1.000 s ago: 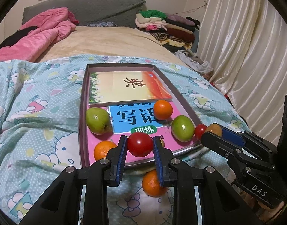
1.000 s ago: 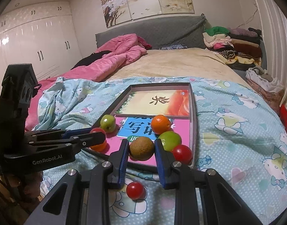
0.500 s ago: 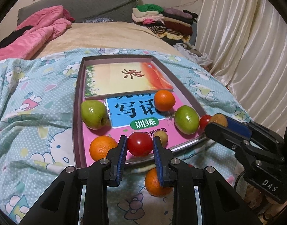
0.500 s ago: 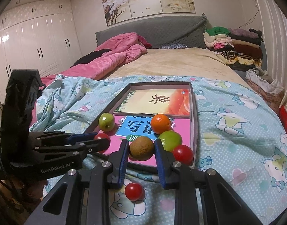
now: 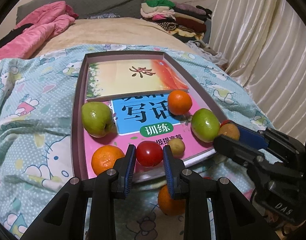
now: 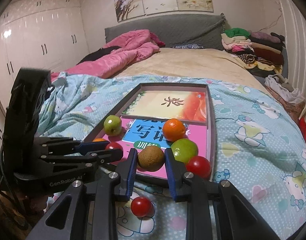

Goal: Organize fruits
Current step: 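Lift and carry the brown fruit and tomato over the tray with both grippers, then lower the brown fruit into the tray and open the right gripper while the left holds the tomato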

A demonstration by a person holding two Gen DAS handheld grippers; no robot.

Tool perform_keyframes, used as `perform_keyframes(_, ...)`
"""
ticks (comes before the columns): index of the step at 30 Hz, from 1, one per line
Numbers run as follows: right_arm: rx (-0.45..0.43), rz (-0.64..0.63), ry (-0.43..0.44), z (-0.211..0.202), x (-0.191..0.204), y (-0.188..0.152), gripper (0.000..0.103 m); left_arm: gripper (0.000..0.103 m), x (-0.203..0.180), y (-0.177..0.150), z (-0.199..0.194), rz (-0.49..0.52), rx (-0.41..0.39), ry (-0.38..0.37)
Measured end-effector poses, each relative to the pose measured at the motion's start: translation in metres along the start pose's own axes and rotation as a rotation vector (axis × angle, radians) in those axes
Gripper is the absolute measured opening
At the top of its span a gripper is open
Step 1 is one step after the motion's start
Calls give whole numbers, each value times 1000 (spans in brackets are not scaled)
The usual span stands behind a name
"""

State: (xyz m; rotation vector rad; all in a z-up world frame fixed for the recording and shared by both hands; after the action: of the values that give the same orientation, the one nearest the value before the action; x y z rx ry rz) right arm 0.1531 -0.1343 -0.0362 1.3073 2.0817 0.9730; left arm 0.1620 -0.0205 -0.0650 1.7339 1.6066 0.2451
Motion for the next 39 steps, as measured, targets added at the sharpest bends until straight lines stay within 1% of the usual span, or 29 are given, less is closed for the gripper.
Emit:
perform_keyframes(6,47,-36,-8,16,5,-7,28,28,-3,-1,3,17,9,4)
perform_keyframes(16,60,-68,-31,25,7,-10,28,28,-3,-1,4,18,8,4)
perform_keyframes(32,62,-75,-22,29,8,-11,28,29,-2,-1,2,15,8,9)
perform_keyframes(35,57,-79,-26,29,9,-10,30,29,-2,-1,2,16,8,10)
perform_keyframes(39,44,-98,-34,28,12,-10,38,29,-2,0,1,13,9,11)
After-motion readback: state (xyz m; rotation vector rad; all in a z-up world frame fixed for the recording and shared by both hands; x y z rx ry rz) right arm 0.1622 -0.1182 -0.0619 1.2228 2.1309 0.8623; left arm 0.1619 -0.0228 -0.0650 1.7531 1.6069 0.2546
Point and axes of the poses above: each gripper's, at about its wrist camera, not at the fingertips, and z roughly the way its jaws point, x to its left, y to its top, the point moved 5 cm from there along z, roughly the way its jaws point, and after that the axes turned 10 degrees about -y, right-handed, at the moved point
